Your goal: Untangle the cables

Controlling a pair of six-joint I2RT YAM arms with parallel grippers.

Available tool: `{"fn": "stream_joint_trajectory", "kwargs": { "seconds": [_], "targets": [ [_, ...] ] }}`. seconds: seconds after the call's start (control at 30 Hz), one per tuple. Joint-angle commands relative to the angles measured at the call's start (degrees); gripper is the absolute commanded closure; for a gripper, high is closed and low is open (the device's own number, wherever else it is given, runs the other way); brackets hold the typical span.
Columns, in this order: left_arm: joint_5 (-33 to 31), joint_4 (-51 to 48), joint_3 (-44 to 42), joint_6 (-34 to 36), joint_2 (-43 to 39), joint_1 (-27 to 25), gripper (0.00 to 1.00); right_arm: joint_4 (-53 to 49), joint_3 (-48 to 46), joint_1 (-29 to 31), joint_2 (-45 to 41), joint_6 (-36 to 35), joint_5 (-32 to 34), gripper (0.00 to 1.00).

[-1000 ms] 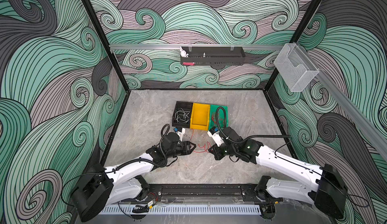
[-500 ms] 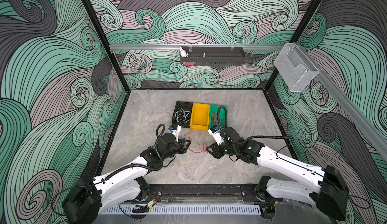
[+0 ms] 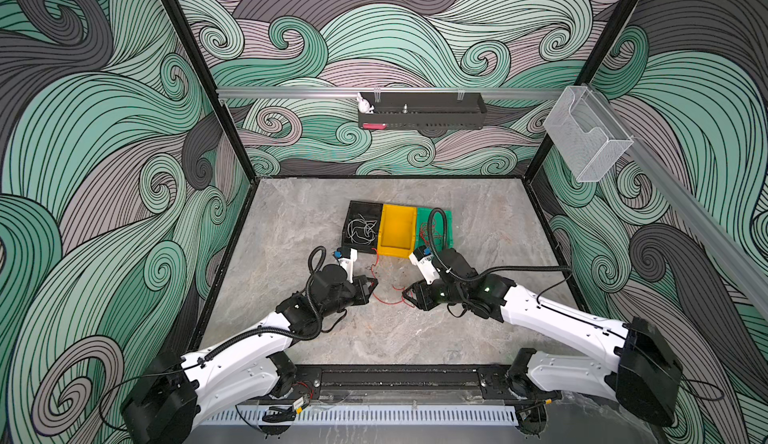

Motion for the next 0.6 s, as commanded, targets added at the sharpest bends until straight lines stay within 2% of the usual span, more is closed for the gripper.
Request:
{"fn": "stream_joint_trajectory", "kwargs": {
  "seconds": [0.0,0.17,0.27,0.3,0.57],
  "targets": [
    [-1.82,-1.68,0.01,0.83,-0.95,-0.28,1.00,0.49,1.02,-0.15,1.13,0.81,-1.98,0.76],
    [-4.03,-3.66,-0.39,0.92,-3.04,-0.27,1.00,-1.28,0.33,-0.23,-0.31,-0.70,0.51,0.76],
    [-5.29,-4.64,-0.52,0.24,-3.81,-0.28,1.00,-1.14,-0.76,-0.40,-1.82,-2.48,-0.37,0.60],
    [-5.67,-4.97,-0.52,-0.07,-3.94,-0.27,1.00,-0.76,-1.36,-0.41,-2.46,-3.05,-0.88,0.57],
    [-10.30,-8.71,0.77,-6.37,-4.16,-0.15,1.00,2.60,-4.96,-0.50,-5.44,-4.00,-2.19,0.59]
  ]
}}
